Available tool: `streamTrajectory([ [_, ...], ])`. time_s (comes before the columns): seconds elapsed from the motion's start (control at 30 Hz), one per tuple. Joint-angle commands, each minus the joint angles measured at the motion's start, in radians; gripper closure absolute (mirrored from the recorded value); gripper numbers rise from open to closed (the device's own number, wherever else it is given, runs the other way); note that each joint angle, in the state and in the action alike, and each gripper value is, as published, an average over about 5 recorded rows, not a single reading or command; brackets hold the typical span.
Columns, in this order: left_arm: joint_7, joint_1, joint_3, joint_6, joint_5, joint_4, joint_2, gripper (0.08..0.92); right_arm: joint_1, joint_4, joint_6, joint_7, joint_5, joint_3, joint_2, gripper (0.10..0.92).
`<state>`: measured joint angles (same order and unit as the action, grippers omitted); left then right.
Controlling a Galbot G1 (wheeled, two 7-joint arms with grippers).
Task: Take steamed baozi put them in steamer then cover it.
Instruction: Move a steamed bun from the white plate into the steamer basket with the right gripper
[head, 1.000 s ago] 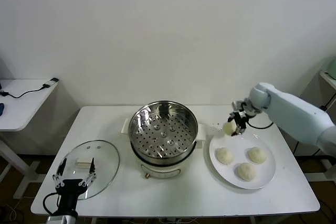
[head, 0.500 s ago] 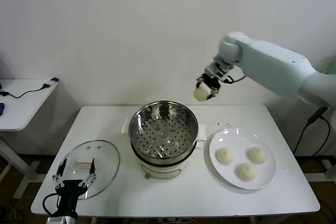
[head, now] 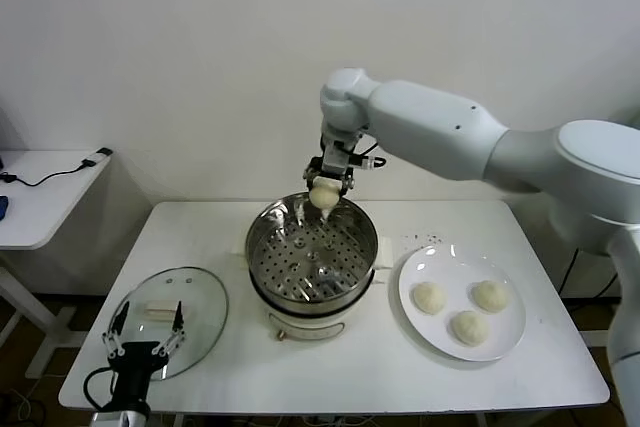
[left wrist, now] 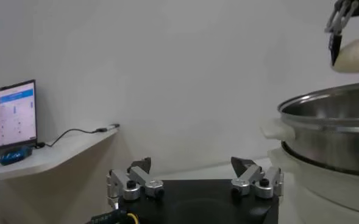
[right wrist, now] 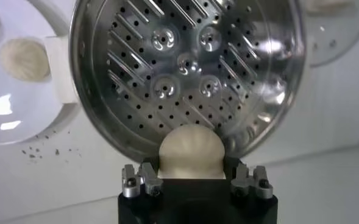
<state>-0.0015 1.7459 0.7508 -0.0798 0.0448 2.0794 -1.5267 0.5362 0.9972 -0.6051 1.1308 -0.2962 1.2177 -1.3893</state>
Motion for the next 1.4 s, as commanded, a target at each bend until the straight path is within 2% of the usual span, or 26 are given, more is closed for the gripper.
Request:
streamTrajectory([
  [0.03, -0.002, -0.001, -0.001, 0.002, -0.001, -0.002, 0.000, 0.177, -0.108, -0.015, -0.069, -0.009, -0.167, -0.009, -0.059, 0.355],
  [0.5, -0.012, -0.014, -0.006, 0.010, -0.003, -0.011, -0.001, 0.177, -0.178, -0.114, -0.071, -0.030, -0.208, -0.048, -0.094, 0.350],
  [0.7, -0.013, -0.014, -0.007, 0.008, -0.002, -0.016, -0.003, 0.177, -0.166, -0.099, -0.062, -0.011, -0.195, -0.062, -0.094, 0.232],
  [0.9, -0.013, -0.009, -0.008, 0.008, -0.005, -0.010, -0.005, 0.177, -0.121, -0.045, -0.086, 0.032, -0.141, -0.091, -0.059, 0.204],
  [1.17, -0.014, -0.008, -0.005, 0.013, -0.006, -0.001, -0.001, 0.177, 0.027, 0.111, -0.048, 0.090, 0.094, -0.061, 0.099, 0.203],
  [1.27, -0.014, -0.007, -0.006, 0.014, -0.006, 0.003, 0.000, 0.177, 0.146, 0.176, 0.071, -0.006, 0.276, 0.053, 0.216, 0.203],
  [1.4, -0.014, -0.001, -0.006, 0.013, -0.005, 0.007, 0.000, 0.177, 0.308, 0.308, 0.352, -0.193, 0.544, 0.285, 0.392, 0.203],
])
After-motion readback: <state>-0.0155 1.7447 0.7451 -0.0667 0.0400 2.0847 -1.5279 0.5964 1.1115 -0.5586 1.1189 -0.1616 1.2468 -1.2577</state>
